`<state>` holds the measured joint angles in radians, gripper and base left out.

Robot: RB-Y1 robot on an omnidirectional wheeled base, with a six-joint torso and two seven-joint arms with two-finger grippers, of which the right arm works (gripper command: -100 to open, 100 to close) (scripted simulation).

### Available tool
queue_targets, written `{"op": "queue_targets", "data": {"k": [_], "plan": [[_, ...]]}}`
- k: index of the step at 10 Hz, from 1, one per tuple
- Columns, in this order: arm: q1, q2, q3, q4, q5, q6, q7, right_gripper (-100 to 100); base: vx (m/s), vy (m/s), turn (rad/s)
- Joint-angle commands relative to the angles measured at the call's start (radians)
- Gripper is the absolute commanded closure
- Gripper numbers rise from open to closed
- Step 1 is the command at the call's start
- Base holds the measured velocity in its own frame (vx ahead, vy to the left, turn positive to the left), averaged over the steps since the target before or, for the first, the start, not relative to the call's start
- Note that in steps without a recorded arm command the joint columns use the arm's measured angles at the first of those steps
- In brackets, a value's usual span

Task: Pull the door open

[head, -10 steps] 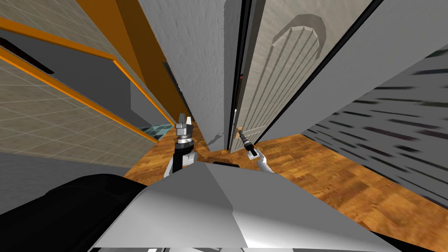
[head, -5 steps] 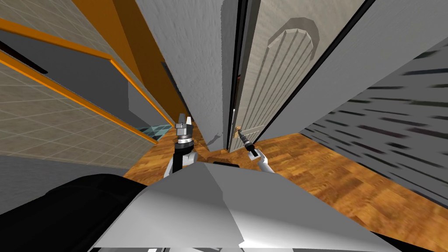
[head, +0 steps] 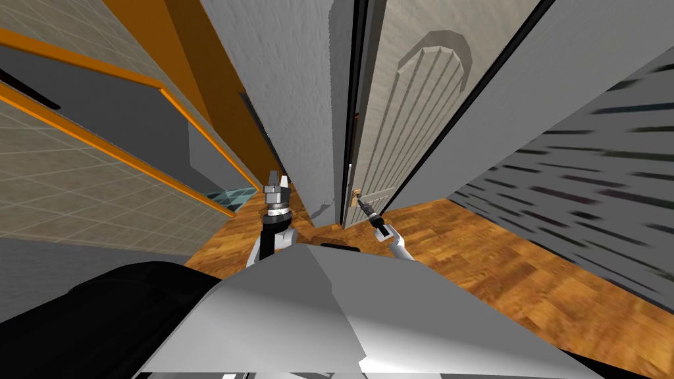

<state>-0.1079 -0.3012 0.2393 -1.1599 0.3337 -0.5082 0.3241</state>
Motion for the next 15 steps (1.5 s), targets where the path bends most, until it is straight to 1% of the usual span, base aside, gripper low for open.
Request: {"op": "queue_targets", "data": {"k": [1, 2, 3, 4, 5, 6, 8, 9, 13, 15], "plan": [[0.003, -0.004, -0.004, -0.002, 0.023, -0.006, 0.05, -100, -0.015, -0.018, -0.022], [0.003, -0.004, -0.004, -0.002, 0.023, -0.006, 0.055, -100, -0.011, -0.013, -0.013], [0.005, -0.008, -0.007, -0.004, 0.042, -0.011, 0.095, -100, -0.016, -0.014, -0.021], [0.007, -0.012, -0.01, -0.005, 0.06, -0.016, 0.121, -100, -0.019, -0.024, -0.043], [0.007, -0.012, -0.01, -0.005, 0.06, -0.016, 0.132, -100, -0.015, -0.016, -0.01], [0.01, -0.015, -0.013, -0.007, 0.079, -0.021, 0.17, -100, -0.017, -0.014, -0.017], [0.014, -0.022, -0.019, -0.01, 0.114, -0.03, 0.226, -100, -0.025, -0.023, -0.035], [0.014, -0.022, -0.019, -0.01, 0.114, -0.03, 0.235, -100, -0.015, -0.017, -0.011], [0.022, -0.034, -0.029, -0.015, 0.174, -0.045, 0.333, -100, -0.018, -0.019, -0.026], [0.024, -0.038, -0.033, -0.016, 0.196, -0.05, 0.366, -100, -0.02, -0.018, -0.021]]}}
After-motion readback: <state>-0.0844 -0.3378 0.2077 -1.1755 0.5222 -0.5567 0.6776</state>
